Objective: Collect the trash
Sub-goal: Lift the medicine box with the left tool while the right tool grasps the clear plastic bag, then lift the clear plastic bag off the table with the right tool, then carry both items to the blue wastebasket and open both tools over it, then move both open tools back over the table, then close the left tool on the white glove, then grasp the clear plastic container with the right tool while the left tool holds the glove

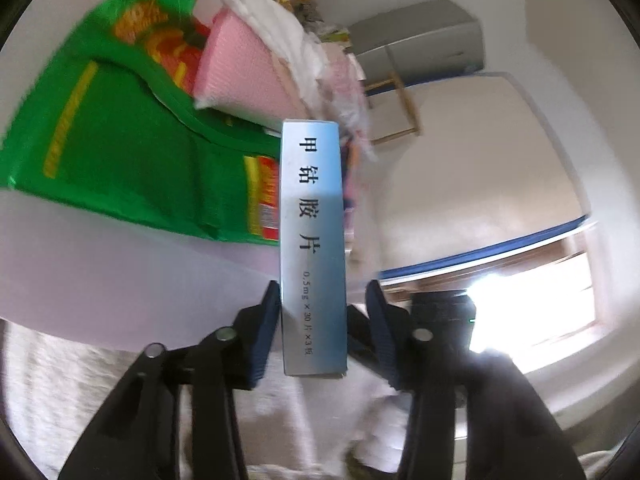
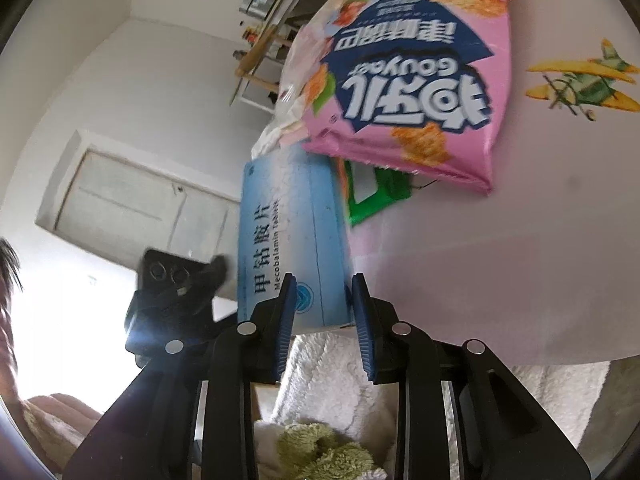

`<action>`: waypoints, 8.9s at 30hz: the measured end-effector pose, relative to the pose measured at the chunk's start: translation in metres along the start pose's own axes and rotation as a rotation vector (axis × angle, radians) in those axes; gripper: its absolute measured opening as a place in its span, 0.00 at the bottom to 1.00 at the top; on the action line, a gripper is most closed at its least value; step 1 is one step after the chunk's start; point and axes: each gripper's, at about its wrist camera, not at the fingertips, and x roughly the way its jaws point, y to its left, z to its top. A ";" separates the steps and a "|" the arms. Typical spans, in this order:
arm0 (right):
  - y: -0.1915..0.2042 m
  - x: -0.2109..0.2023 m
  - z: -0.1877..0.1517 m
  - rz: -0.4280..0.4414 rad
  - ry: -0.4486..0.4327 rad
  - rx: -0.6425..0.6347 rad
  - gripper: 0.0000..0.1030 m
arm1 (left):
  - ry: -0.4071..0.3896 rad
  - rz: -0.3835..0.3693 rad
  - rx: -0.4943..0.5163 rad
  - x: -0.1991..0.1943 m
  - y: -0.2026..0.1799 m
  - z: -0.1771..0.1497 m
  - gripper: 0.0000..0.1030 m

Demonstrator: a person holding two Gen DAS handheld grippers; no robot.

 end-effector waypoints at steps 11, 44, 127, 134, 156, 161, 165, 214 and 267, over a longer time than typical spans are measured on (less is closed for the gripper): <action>0.056 -0.039 0.028 -0.166 -0.127 -0.109 0.46 | -0.038 0.054 0.105 -0.001 -0.017 0.002 0.29; 0.039 -0.004 0.124 -0.116 -0.109 0.225 0.12 | -0.058 0.018 0.094 -0.013 -0.001 -0.010 0.29; -0.310 -0.365 -0.098 -0.567 -0.811 0.957 0.41 | 0.413 0.171 0.682 0.470 -0.293 -0.075 0.71; -0.205 -0.380 -0.086 -0.769 -0.834 0.623 0.61 | 0.378 0.005 0.758 0.372 -0.306 -0.070 0.74; 0.057 -0.261 -0.020 -0.853 -0.735 -0.264 0.93 | -0.260 0.109 0.690 0.041 -0.198 0.011 0.75; 0.084 -0.224 -0.016 -0.814 -0.680 -0.325 0.93 | -0.394 0.180 0.605 -0.022 -0.149 0.032 0.75; 0.097 -0.194 -0.005 -0.761 -0.625 -0.347 0.93 | -0.447 0.226 0.541 -0.049 -0.122 0.051 0.75; 0.114 -0.075 0.036 -0.606 -0.364 -0.290 0.93 | -0.191 0.540 0.587 0.055 -0.057 0.162 0.01; 0.120 0.131 0.329 -0.830 0.242 -0.514 0.59 | -0.475 0.130 0.463 -0.079 -0.053 0.096 0.01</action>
